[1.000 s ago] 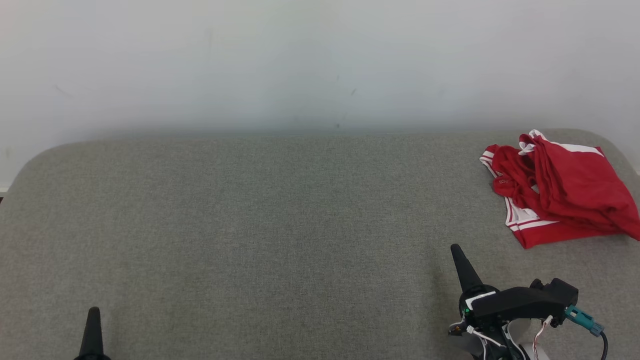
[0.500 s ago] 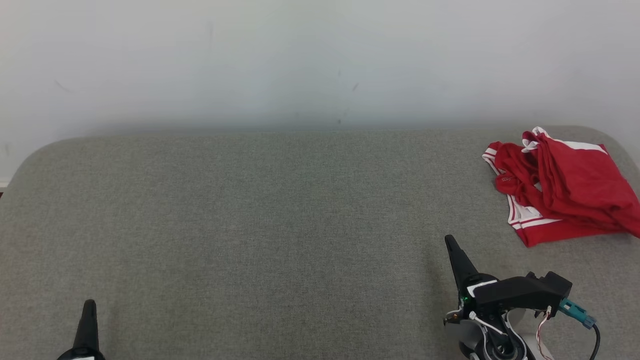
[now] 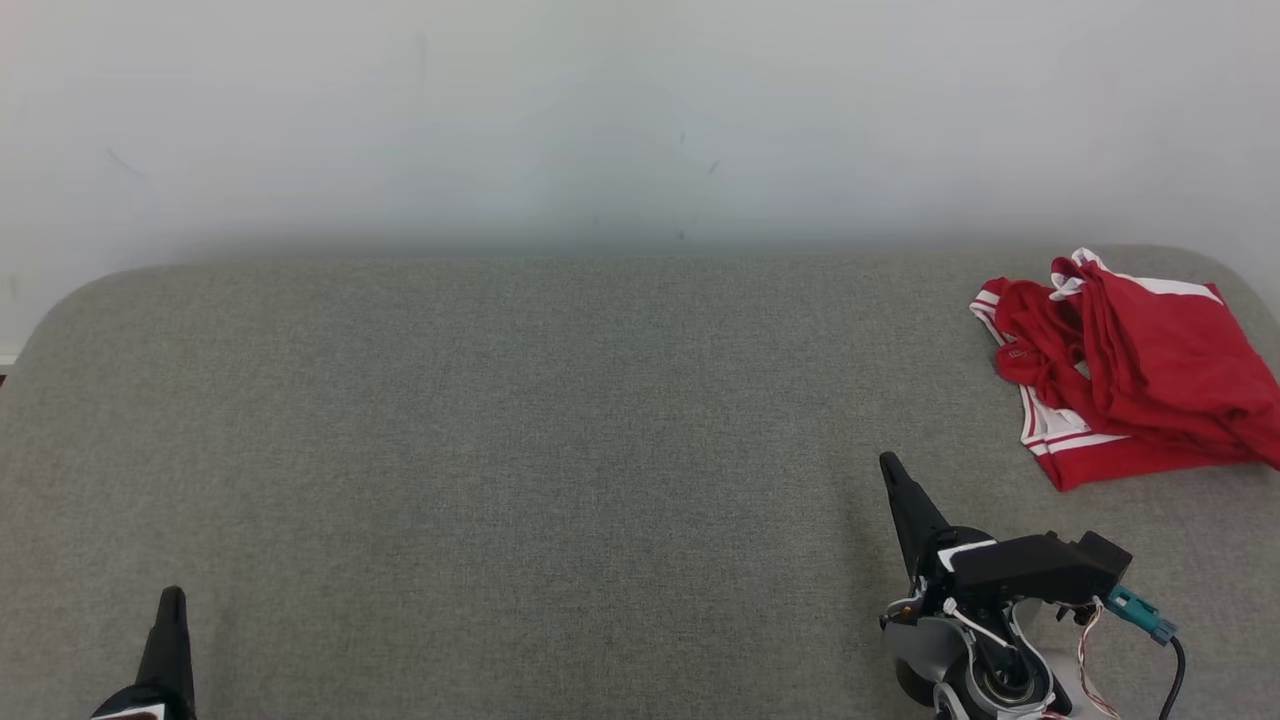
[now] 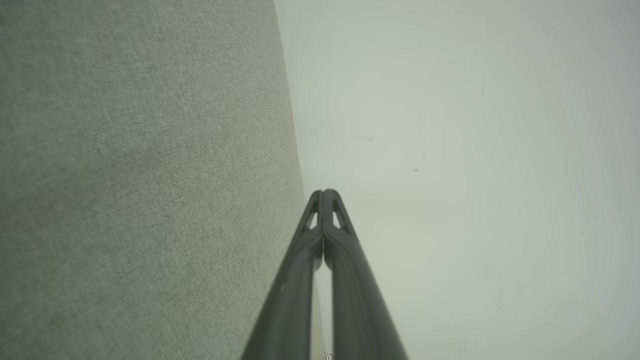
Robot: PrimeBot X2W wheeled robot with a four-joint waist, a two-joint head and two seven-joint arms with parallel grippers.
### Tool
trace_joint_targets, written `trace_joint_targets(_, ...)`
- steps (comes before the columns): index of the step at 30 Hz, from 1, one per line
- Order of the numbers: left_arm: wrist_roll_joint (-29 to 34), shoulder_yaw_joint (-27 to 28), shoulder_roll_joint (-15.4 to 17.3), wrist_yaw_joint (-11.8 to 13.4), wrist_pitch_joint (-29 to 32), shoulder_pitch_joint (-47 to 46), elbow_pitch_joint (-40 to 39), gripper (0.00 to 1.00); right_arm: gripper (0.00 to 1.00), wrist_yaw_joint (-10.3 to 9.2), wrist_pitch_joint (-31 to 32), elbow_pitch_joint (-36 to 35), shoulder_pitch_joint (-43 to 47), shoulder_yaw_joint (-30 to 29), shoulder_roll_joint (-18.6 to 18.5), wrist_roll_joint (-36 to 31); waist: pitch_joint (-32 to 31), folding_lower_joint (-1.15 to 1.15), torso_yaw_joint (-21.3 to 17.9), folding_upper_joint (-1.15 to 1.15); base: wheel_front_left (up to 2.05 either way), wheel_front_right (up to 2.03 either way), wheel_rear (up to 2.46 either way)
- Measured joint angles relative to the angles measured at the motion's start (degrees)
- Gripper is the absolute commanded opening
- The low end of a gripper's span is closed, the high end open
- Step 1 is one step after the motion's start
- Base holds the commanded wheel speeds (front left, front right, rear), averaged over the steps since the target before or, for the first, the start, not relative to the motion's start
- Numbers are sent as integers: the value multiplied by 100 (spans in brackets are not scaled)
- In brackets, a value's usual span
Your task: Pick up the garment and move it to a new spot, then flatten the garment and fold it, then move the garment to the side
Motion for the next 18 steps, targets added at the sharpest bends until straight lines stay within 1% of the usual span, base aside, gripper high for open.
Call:
trace_joint_targets(14, -565, 92, 3, -26, 165, -115, 13, 0, 0, 0, 122, 70, -209, 53, -1, 575, 62, -1, 19, 0, 0, 0, 0)
trace_joint_targets(18, -570, 96, 3, -27, 165, -115, 15, 0, 0, 0, 122, 77, -210, 56, -1, 584, 63, -1, 19, 0, 0, 0, 0)
